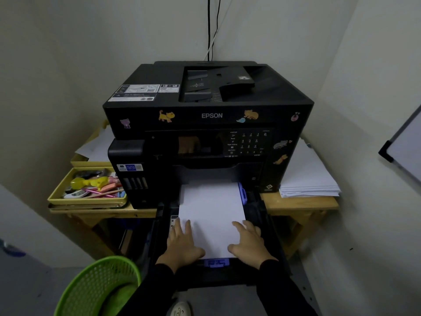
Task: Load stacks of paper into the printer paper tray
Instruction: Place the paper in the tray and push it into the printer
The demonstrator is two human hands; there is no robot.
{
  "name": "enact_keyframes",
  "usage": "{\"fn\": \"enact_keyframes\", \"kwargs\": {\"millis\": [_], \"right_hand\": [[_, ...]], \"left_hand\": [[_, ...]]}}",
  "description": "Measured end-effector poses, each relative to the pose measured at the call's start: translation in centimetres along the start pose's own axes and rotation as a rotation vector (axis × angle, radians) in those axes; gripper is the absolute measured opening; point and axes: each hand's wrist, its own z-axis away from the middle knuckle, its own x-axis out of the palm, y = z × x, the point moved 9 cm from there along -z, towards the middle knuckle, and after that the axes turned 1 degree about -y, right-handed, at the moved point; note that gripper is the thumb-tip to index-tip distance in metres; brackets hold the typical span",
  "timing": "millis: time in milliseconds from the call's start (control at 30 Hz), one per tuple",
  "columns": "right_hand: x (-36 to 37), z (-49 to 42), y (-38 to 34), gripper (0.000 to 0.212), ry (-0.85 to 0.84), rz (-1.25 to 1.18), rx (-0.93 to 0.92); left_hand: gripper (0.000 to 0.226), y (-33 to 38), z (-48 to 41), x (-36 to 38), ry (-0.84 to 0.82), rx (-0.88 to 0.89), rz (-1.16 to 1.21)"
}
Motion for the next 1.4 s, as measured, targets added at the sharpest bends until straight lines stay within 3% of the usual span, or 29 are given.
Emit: {"fn": "enact_keyframes", "kwargs": {"millis": [100,233,300,333,400,467,533,633,900,1400], "right_hand": [[1.7,1.7,-0.7,0.089,-0.146,-0.015,-0.145],[4.5,3.2,-0.5,0.148,-0.299,0.283,-0.2],[4.8,3.2,-0.6,0.155,-0.292,0.432,-0.233],[4.9,3.2,-0.6,0.153,-0.273,0.491,-0.24],[4.7,3.3,-0.8,0.126,-0.185,0.582,-0.252],[4.7,3.6,-1.1,0.103,-0.132,0.625,-0.241],[5.0,3.8,-1.2,0.096,-0.142,0.679,-0.225],[5.4,3.5,-1.1,0.09,-0.14,0.711,-0.221],[5.7,3.0,-1.3,0.083,-0.136,0.675,-0.257],[0.6,-7.6,-4.9,0.092,-0.015,0.764,-0.232]], "left_hand": [[0.106,0.6,1.1,1.4,-0.121,0.137,0.094],[0.115,0.7,2.4,3.9,-0.207,0.242,-0.173],[0.123,1.0,2.8,4.3,-0.16,0.287,-0.345],[0.128,1.2,3.0,4.4,-0.127,0.301,-0.409],[0.128,1.3,3.2,4.5,-0.044,0.309,-0.5],[0.112,1.6,3.5,4.4,0.014,0.304,-0.549],[0.093,1.9,3.8,4.5,0.018,0.295,-0.588],[0.086,1.9,3.8,4.7,-0.008,0.273,-0.61],[0.089,1.8,2.9,5.2,-0.062,0.284,-0.609],[0.086,3.8,-6.6,-2.0,0.054,0.205,-0.655]]}}
